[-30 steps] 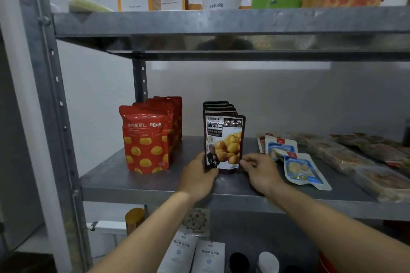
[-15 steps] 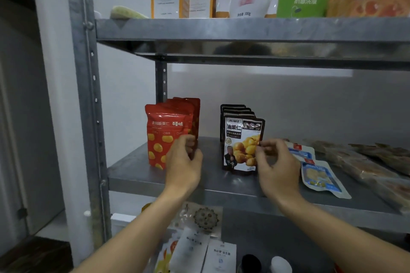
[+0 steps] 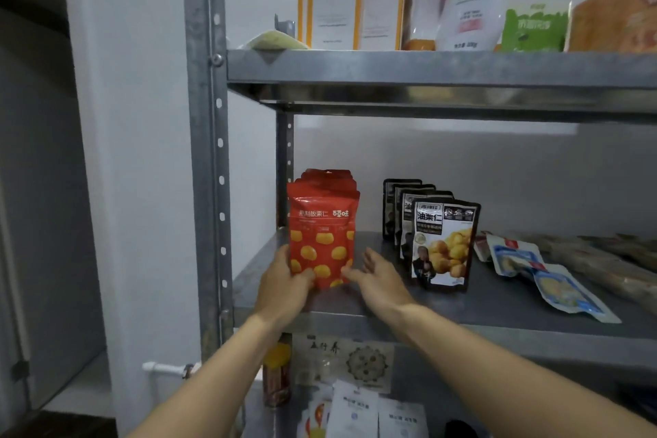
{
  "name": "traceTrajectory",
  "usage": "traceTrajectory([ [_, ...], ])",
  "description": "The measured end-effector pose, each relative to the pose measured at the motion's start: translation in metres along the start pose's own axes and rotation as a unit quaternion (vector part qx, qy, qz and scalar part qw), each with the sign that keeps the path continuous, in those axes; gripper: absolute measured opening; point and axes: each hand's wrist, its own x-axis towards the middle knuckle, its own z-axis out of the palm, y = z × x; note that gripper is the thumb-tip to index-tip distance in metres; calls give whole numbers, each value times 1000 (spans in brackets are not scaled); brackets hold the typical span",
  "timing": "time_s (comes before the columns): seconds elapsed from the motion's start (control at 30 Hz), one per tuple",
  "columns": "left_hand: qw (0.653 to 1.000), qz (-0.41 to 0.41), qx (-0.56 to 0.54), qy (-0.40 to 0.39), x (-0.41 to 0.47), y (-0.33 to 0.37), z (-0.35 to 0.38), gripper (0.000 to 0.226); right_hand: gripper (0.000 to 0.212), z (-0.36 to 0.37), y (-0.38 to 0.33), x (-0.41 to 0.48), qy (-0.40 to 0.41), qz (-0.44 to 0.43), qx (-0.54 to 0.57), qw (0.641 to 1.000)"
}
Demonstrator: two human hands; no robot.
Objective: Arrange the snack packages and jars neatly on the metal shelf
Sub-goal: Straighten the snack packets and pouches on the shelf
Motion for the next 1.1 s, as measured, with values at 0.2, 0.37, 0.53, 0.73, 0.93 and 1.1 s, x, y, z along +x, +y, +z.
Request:
traceTrajectory([
  [0.2,999,7,14,-45,4,-8,-2,49,44,7,3,3,-19,17,-22,999],
  [0.37,998,14,13,-57,6,-12,-4,46,54,7,3,3,-7,19,-17,1000],
  [0.53,998,12,20,-64,9,-13,-5,46,53,9,5,4,-10,18,-29,999],
  [0.73,997,15,13,-69,10,-13,-6,46,60,9,3,1,-14,7,-21,1000],
  [0.93,998,19,18,-62,9,-13,-5,50,61,7,2,-3,-18,-8,-24,1000],
  [1.1,998,21,22,-56,8,-14,-5,50,61,9,1,-4,-21,-9,-28,999],
])
